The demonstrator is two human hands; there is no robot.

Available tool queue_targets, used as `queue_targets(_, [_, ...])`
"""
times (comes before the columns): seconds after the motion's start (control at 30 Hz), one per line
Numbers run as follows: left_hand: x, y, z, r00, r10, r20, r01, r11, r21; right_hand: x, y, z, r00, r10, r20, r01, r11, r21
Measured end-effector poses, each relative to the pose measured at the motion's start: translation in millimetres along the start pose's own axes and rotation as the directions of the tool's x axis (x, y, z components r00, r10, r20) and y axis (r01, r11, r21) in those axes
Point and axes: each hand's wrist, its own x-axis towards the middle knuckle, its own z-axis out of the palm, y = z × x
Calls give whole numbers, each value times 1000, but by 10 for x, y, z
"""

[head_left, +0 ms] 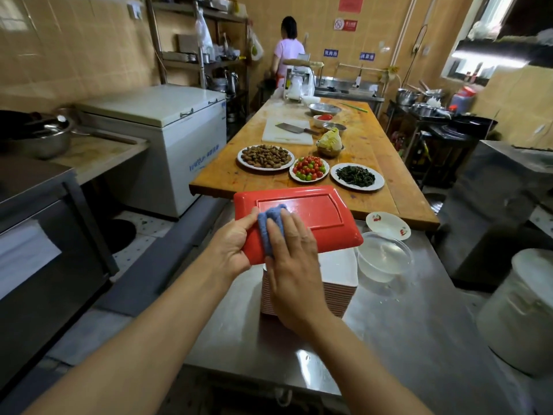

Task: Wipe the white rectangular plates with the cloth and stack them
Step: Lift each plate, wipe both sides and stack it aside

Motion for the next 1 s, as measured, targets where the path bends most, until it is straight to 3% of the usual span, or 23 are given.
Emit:
queue_targets(0.2, [-45,-16,-231,994,99,-35,-101,994,-39,312,-69,149,979,16,204,-9,999,-32])
queue_targets(0.33, [-65,65,-489,986,117,-118,-123,991,-45,354,210,128,976,77,203,-59,994,-91])
queue_targets(0.57, [-104,197,-956,979,44,-199,-66,992,-104,349,275,312,963,255,85,-269,925,268])
queue_targets(0.77, [-175,286,-1363,965,79,-252,-109,988,-107,418,123,520,897,399,187,-440,785,435])
queue_targets(0.9, [-163,317,-1549,933,189,-307,-216,975,-55,489,35,647,859,431,277,-512,746,425])
queue_targets(1.0, [-91,282,-1606,895,337,-291,-318,942,110,580,-41,668,834,431,345,-551,681,482])
